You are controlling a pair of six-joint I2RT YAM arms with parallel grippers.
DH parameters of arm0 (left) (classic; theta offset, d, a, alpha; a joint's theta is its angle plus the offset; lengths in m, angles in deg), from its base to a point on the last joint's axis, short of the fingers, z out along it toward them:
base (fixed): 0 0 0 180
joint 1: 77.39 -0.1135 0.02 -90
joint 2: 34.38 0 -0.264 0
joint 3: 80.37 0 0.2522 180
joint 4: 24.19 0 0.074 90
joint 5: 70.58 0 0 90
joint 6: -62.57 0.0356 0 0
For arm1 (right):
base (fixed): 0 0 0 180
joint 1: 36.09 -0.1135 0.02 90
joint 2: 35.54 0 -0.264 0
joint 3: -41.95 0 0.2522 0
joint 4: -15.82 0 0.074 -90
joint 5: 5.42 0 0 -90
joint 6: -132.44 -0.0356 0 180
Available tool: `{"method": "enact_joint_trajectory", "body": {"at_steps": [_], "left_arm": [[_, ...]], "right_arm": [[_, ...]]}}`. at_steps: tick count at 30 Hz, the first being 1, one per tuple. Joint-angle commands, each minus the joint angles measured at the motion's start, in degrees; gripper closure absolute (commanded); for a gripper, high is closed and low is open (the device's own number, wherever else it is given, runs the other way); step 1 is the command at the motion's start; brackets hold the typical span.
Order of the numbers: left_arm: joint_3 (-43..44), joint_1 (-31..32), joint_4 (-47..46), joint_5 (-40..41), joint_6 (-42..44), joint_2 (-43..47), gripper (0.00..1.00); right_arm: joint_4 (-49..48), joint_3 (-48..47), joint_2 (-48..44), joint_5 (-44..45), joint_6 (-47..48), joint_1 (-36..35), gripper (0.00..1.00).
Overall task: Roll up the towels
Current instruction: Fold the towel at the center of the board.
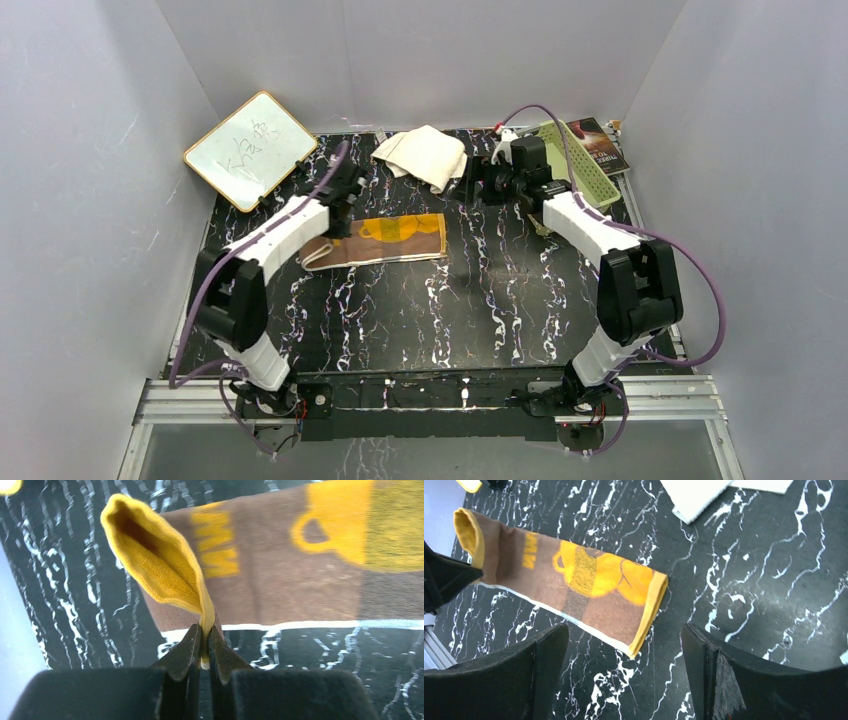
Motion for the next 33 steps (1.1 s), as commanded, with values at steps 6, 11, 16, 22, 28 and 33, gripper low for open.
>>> {"method": "enact_joint_trajectory", "body": {"at_steps": [6, 11, 16, 22, 28, 33], "left_arm": [[12.5, 13.1, 5.5, 3.5, -2.3, -9.2, 1.0], [18.7, 16.7, 7.9, 3.5, -2.7, -12.6, 1.0], [24.1, 18.6, 10.2, 2.4, -3.1, -15.6, 1.0], [26.4, 20.0, 10.4, 0.8, -3.4, -18.3, 1.0], [30.3, 21.7, 11.2, 0.2, -4.3, -20.9, 1.0], [34.5, 22.8, 12.4, -0.7, -4.9, -23.0, 1.0]], "right_arm": [[0.9, 3.3, -4.6, 2.9, -0.8, 4.4, 0.18], [0.9, 4.2, -4.8, 2.5, -1.1, 5.8, 0.17], [0.8, 4.6, -4.6, 2.2, -1.1, 6.2, 0.17], [0.7, 5.0, -4.5, 2.0, -1.1, 6.6, 0.17], [0.6, 5.2, -4.5, 2.0, -1.1, 6.7, 0.16], [0.6, 5.4, -4.3, 1.8, -1.1, 6.9, 0.16]]}}
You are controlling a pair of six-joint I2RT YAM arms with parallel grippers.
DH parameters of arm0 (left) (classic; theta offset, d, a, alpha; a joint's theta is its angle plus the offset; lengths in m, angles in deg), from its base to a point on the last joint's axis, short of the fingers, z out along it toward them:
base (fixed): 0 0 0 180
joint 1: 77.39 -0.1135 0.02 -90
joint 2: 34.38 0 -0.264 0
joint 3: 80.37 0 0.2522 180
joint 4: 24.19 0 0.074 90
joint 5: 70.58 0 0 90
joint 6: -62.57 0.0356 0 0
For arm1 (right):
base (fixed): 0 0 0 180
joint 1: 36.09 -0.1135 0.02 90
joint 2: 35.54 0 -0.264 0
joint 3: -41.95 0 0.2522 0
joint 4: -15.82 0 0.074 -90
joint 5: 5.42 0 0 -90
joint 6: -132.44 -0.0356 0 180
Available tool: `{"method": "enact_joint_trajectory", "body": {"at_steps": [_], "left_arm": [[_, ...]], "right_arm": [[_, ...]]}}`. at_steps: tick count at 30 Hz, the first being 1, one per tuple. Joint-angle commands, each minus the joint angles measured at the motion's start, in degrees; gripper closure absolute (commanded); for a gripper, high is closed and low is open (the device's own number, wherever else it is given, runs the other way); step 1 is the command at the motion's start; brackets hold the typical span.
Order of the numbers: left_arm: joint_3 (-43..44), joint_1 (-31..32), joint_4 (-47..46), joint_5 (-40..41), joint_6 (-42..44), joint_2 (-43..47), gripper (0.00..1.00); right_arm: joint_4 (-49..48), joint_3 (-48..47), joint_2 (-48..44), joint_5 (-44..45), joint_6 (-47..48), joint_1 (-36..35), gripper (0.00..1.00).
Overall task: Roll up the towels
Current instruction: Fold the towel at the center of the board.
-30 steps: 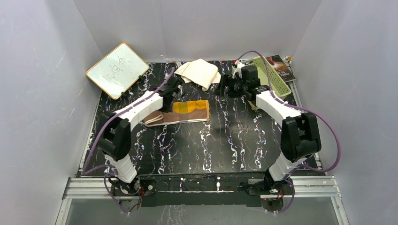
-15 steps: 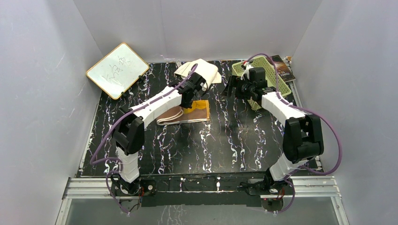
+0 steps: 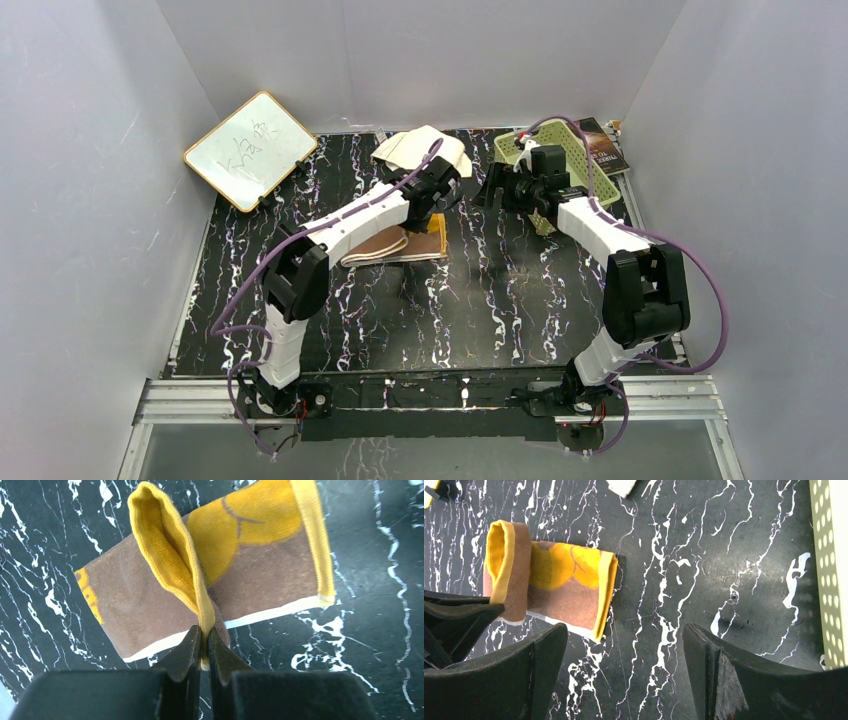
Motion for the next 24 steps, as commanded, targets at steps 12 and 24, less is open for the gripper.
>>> {"method": "enact_joint_trajectory", "body": {"at_steps": [12, 24], "left_arm": [[5.2, 1.6, 1.2, -3.0, -1.8, -1.5, 1.0], [6.4, 2.4, 0.4, -4.3, -2.3, -2.5, 1.0]], "right_arm": [[-2.6, 0.9, -2.0, -0.6, -0.5, 0.5, 0.16], [-2.7, 1.0, -1.7, -1.2, -0.6, 0.6, 0.16]]}}
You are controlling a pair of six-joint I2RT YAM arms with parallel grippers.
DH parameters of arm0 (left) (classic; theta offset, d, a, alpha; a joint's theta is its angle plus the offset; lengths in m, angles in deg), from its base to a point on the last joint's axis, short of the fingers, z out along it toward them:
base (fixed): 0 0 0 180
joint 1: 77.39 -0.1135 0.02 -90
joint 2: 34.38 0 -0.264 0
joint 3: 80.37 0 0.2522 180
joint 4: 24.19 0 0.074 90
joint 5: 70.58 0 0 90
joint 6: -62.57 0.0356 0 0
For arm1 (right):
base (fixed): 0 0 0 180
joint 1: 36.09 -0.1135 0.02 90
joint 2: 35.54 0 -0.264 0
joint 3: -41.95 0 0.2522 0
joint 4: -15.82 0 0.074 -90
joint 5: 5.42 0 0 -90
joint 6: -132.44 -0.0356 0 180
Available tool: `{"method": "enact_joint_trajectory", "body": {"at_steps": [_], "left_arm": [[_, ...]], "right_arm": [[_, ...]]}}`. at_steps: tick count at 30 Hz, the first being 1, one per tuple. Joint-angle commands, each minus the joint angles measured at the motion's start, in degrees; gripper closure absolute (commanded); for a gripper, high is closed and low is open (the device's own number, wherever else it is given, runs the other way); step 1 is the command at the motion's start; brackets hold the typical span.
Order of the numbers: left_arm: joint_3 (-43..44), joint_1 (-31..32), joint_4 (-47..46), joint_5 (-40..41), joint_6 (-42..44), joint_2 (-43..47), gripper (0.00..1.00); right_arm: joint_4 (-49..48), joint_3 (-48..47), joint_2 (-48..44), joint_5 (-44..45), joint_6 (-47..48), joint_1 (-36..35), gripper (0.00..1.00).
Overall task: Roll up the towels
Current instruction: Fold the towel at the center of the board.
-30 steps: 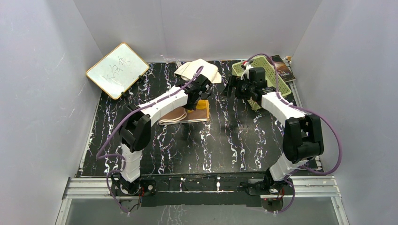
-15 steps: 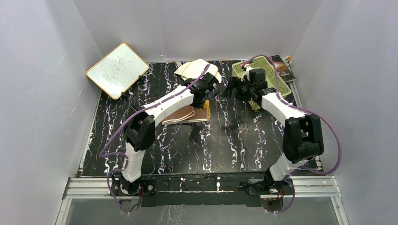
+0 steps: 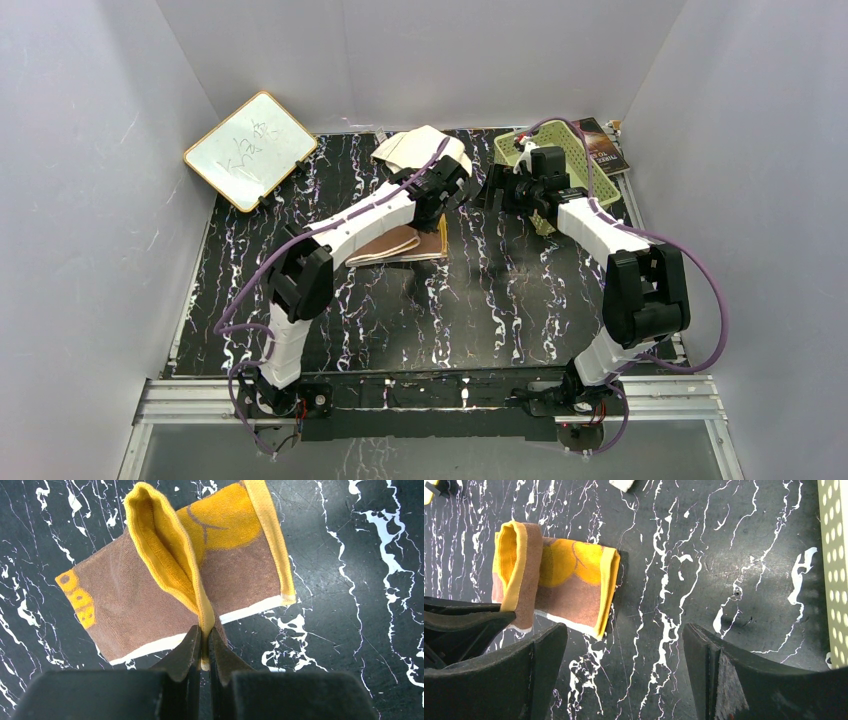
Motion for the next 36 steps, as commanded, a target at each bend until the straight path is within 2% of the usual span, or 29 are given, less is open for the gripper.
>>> {"method": "enact_joint_trajectory", "body": {"at_steps": [1, 10, 13, 15, 19, 24, 26, 29, 34, 36], "left_arm": [[2.1, 0.5, 0.3, -1.2, -0.5, -0.8, 1.0], [0.8, 0.6, -3.3, -3.3, -1.1, -1.0, 1.0], [-0.6, 0.6, -6.1, -5.0, -1.2, 0.1, 0.92], [-2.8, 0.6, -10.1, -7.3, -1.0, 2.3, 0.8], [-12.1, 0.6, -20.6, -11.1, -0.5, 11.1, 0.31], [-26.7, -3.0, -29.2, -7.9, -1.4, 26.9, 0.13], [-33.0, -8.3, -31.2, -11.7, -3.4, 31.6, 0.13], [-38.9, -15.9, -31.5, -17.0, -5.5, 34.9, 0.22], [-40.4, -18.7, -27.9, -13.5, -5.4, 33.1, 0.44], [-40.7, -19.3, -28.9, -13.6, -5.6, 31.7, 0.45]], "right_arm": [[-2.7, 0.2, -1.6, -0.5, -0.4, 0.4, 0.16], [-3.0, 0.2, -0.7, -1.0, -0.6, 0.4, 0.16], [-3.2, 0.2, -0.5, -1.2, -0.6, 0.4, 0.15], [-3.3, 0.2, -0.2, -1.1, -0.6, 0.4, 0.15], [-3.6, 0.4, 0.8, -1.0, -0.9, 0.4, 0.16], [-5.8, 0.6, 1.6, 0.1, -0.5, -2.8, 0.17], [-5.9, -0.8, 2.9, 2.3, 0.4, -6.0, 0.18], [-6.3, -3.6, 6.2, 3.1, 1.2, -9.7, 0.21], [-5.7, -10.6, 13.9, 4.1, 3.9, -14.0, 0.26], [-4.7, -13.5, 16.6, 4.8, 4.8, -14.9, 0.27]]}}
